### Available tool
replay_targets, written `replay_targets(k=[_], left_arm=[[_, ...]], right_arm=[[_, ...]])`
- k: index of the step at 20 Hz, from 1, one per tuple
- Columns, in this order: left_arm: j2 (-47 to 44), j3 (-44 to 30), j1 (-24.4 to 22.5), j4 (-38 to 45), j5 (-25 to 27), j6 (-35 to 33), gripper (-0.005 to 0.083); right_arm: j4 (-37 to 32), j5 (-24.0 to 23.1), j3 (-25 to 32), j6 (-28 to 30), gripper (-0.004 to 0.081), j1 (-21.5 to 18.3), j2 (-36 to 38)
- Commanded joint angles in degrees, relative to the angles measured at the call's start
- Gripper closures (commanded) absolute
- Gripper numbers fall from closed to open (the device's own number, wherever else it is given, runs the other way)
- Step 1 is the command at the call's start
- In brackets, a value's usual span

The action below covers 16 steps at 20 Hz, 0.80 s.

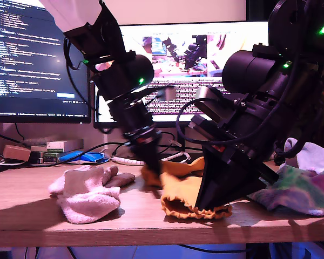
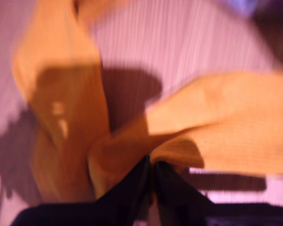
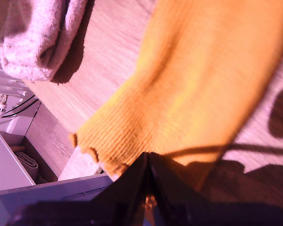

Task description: Pair up the socks based on colour and pattern, by placing them on top of one another

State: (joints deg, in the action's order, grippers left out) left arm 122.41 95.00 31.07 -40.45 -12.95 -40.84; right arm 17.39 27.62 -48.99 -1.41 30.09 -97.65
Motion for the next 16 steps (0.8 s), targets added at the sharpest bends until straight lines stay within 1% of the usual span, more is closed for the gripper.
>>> replay_targets(k=[1, 4, 6, 7, 10, 11, 14, 15, 16], left_arm=[[-0.7, 2.9, -1.4, -4.3, 0.7, -0.1, 0.0758], [-0.7, 4.4, -1.9, -8.6, 0.5, -0.1, 0.0758], [-0.7, 4.9, -2.0, -9.8, -0.1, 0.1, 0.0737], [-0.7, 4.9, -2.0, -10.0, -0.3, 0.1, 0.0702], [-0.7, 4.9, -2.0, -10.9, -0.3, 0.2, 0.0503], [-0.7, 4.9, -2.0, -11.0, -0.2, 0.2, 0.0465], [-0.7, 4.9, -2.0, -12.1, 0.2, 0.3, 0.0465], [-0.7, 4.9, -2.0, -12.5, 0.8, 0.3, 0.0464], [-0.7, 5.3, -2.0, -13.5, 2.7, 0.3, 0.0464]], right_arm=[[2.2, -0.5, 3.9, 0.3, 0.0782, 0.7, -3.1], [2.2, -0.4, 3.9, 0.3, 0.0782, 0.7, -3.1], [2.0, 1.3, 3.9, 0.3, 0.0782, 0.7, -3.1], [1.6, 1.7, 3.9, 0.2, 0.0782, 0.7, -3.1], [1.2, 1.7, 3.9, -0.1, 0.0782, 0.7, -3.1], [1.2, 1.7, 3.9, 0.0, 0.0782, 0.7, -3.1], [1.0, 1.7, 3.9, -0.1, 0.0782, 0.7, -3.1], [0.9, 1.7, 3.9, -0.1, 0.0782, 0.7, -3.1], [0.8, 1.6, 3.9, -0.1, 0.0782, 0.7, -3.1]])
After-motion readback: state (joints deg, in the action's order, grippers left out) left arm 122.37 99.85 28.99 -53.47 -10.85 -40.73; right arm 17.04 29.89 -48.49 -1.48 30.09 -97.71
